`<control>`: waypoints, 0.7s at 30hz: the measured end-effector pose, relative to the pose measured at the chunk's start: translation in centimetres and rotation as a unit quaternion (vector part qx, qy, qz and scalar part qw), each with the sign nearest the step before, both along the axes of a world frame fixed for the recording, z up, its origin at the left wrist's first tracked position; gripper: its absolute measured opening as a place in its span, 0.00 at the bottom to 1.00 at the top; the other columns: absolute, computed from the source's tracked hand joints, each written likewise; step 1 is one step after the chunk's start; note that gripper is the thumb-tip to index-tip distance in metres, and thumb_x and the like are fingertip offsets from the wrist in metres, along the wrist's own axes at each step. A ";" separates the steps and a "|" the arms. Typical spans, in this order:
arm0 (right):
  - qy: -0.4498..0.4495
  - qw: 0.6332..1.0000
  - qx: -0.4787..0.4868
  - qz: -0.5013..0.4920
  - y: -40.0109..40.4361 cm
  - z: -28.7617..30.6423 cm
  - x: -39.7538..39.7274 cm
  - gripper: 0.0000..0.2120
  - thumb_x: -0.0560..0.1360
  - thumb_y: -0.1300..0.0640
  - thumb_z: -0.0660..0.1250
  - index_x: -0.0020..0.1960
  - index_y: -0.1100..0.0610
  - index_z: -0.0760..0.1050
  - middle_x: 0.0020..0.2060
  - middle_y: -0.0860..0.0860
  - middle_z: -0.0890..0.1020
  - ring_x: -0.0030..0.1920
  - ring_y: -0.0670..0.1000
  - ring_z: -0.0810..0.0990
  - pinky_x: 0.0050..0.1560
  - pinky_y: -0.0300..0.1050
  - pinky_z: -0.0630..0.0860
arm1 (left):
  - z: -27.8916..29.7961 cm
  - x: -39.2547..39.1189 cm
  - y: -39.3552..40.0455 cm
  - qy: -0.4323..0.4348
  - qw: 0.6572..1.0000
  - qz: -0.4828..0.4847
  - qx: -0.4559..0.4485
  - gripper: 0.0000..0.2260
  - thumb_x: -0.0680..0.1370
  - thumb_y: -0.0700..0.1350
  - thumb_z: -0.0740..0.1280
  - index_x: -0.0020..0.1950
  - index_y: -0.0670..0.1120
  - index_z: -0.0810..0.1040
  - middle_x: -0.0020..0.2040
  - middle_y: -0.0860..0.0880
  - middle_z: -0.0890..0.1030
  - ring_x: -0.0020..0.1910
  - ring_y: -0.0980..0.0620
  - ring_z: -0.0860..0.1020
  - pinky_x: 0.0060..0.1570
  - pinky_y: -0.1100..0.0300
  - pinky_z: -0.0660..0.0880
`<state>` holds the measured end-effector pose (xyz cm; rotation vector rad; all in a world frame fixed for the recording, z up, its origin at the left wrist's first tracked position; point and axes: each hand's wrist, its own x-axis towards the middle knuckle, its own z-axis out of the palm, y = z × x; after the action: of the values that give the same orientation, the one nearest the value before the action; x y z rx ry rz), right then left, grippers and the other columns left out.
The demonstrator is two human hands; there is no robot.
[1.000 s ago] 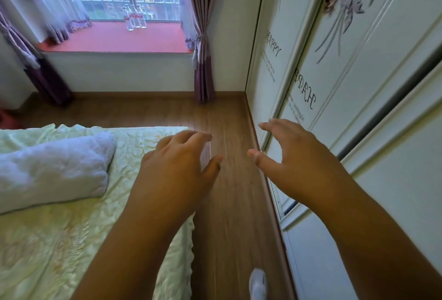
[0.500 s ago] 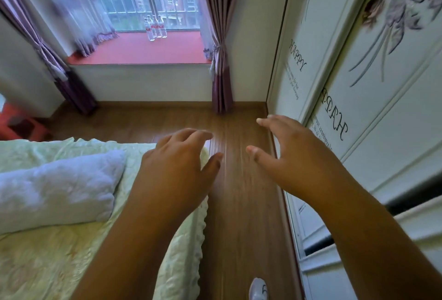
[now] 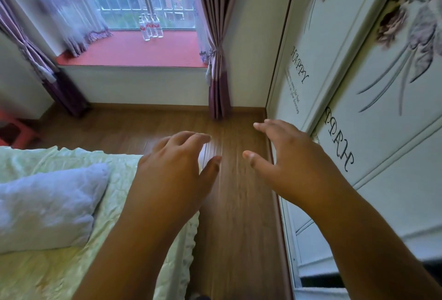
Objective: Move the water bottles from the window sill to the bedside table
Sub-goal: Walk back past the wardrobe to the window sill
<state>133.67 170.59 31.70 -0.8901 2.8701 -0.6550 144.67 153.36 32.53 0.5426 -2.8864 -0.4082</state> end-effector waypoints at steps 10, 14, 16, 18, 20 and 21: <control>0.005 0.998 0.035 -0.056 -5.9 0.3 -7.2 0.30 0.78 0.37 0.61 0.76 0.44 0.61 0.76 0.43 0.64 0.74 0.47 0.63 0.70 0.52 0.64 | -1.0 -9.3 -7.7 -0.024 0.998 -0.061 0.015 0.23 0.78 0.65 0.57 0.72 0.62 0.67 0.73 0.62 0.68 0.72 0.56 0.65 0.67 0.56 0.65; 0.024 0.997 0.021 -0.076 -9.3 1.4 -9.5 0.29 0.78 0.38 0.62 0.76 0.45 0.63 0.75 0.44 0.65 0.74 0.47 0.64 0.71 0.51 0.65 | -0.2 -12.5 -11.3 -0.010 0.997 -0.075 0.019 0.23 0.77 0.67 0.55 0.71 0.63 0.67 0.73 0.62 0.67 0.72 0.56 0.63 0.68 0.53 0.65; 0.023 0.996 0.019 -0.080 -10.9 1.4 -10.4 0.29 0.78 0.39 0.62 0.76 0.44 0.63 0.75 0.43 0.65 0.74 0.47 0.64 0.71 0.50 0.64 | -0.1 -13.8 -12.9 -0.012 0.996 -0.081 0.023 0.23 0.77 0.67 0.54 0.71 0.63 0.67 0.73 0.62 0.67 0.73 0.56 0.63 0.68 0.52 0.64; 0.024 0.996 0.020 -0.088 -12.2 1.2 -11.1 0.29 0.78 0.38 0.62 0.76 0.44 0.63 0.75 0.43 0.65 0.74 0.47 0.64 0.71 0.50 0.64 | -0.2 -14.9 -14.4 -0.010 0.996 -0.089 0.025 0.24 0.77 0.67 0.54 0.71 0.63 0.67 0.73 0.62 0.67 0.72 0.55 0.64 0.68 0.51 0.65; 0.025 0.995 0.025 -0.092 -13.3 1.0 -11.9 0.29 0.78 0.38 0.62 0.76 0.44 0.63 0.76 0.43 0.65 0.74 0.47 0.63 0.70 0.50 0.64 | -0.4 -15.8 -15.7 -0.014 0.995 -0.098 0.027 0.24 0.77 0.67 0.54 0.72 0.63 0.66 0.73 0.62 0.67 0.73 0.55 0.64 0.68 0.51 0.65; 0.024 0.995 0.028 -0.092 -13.8 0.9 -12.4 0.29 0.78 0.38 0.61 0.76 0.44 0.62 0.76 0.43 0.64 0.74 0.47 0.63 0.70 0.50 0.64 | -0.5 -16.3 -16.3 -0.019 0.994 -0.100 0.030 0.24 0.77 0.67 0.54 0.72 0.63 0.66 0.73 0.62 0.67 0.73 0.55 0.63 0.68 0.50 0.64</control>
<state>121.24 156.76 32.60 -0.6470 3.0233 -0.5702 128.39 137.07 31.99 0.2726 -2.9835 -0.5197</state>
